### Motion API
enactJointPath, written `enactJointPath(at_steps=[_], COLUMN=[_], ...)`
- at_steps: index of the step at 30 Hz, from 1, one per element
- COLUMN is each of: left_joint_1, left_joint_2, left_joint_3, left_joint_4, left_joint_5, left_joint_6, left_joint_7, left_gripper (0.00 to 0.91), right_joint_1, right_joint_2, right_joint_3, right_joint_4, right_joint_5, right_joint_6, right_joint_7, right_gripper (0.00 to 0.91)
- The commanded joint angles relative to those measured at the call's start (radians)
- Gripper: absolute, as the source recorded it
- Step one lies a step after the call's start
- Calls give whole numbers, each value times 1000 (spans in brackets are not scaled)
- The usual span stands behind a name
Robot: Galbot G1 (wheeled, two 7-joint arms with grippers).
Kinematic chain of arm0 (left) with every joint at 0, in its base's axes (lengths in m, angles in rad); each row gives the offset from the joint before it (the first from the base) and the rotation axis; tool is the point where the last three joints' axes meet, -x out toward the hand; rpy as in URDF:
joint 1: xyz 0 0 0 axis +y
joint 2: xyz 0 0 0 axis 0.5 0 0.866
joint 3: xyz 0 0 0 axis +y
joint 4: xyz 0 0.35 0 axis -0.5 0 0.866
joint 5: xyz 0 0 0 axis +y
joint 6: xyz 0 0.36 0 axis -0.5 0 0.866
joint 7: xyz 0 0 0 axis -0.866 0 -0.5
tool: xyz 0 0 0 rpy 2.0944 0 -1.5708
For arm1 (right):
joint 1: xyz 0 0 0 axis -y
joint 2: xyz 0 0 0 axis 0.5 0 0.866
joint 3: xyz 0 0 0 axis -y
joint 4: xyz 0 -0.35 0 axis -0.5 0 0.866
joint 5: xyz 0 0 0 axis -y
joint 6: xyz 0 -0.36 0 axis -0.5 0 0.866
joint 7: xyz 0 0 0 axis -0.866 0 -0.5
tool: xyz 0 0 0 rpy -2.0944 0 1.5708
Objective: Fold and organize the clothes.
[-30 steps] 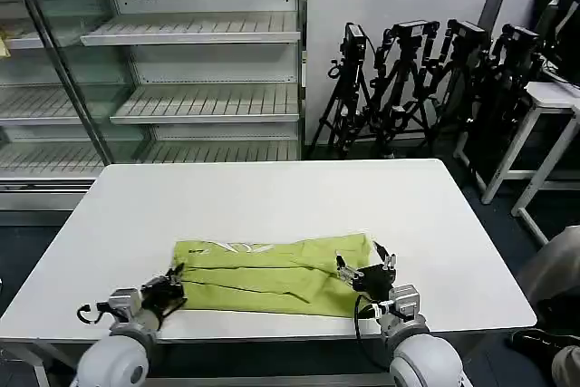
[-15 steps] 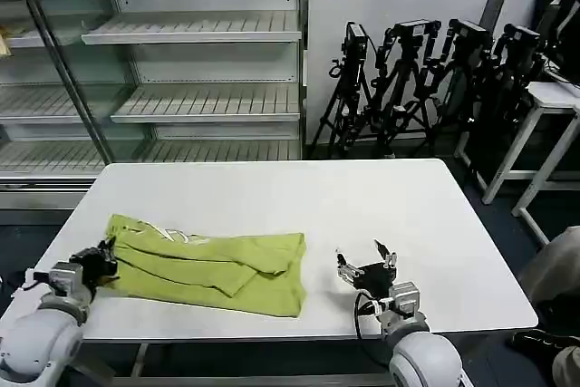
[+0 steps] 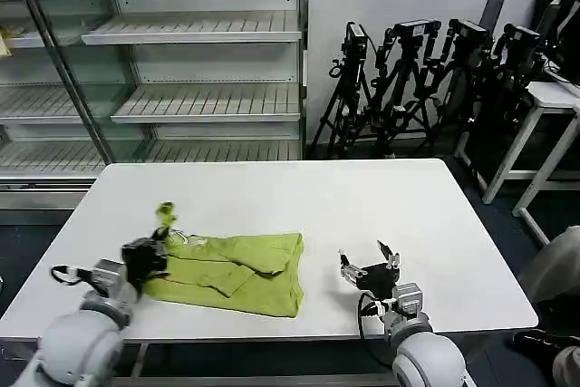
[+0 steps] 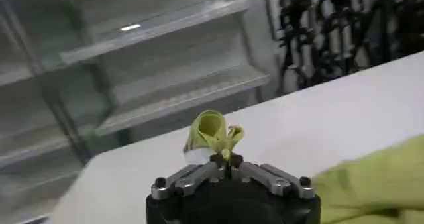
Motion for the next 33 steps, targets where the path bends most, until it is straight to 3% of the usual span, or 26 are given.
enactJointPath(at_steps=[1,6,16,33], left_joint_1=[-67,-123,-144,-180], left_joint_2=[-117,-138,-150,-165], left_joint_3=[310,338,348,361], left_joint_4=[-64,43,18,60], left_joint_5=[7,-58,-186,-176], left_joint_6=[23,23,23,23], left_joint_7=[-29,-49,-63,-65], left_gripper=[20,20,20,20], right_joint_1=[-11,-10,3,-10], right_joint_2=[-5,-7,-21,-22], right_joint_3=[28,42,109,115], right_joint_4=[6,11,32,45], right_joint_5=[1,2,18,18], right_joint_6=[3,5,3,1], right_joint_7=[-1,0,-1,-1], right_gripper=[907,907,907,907])
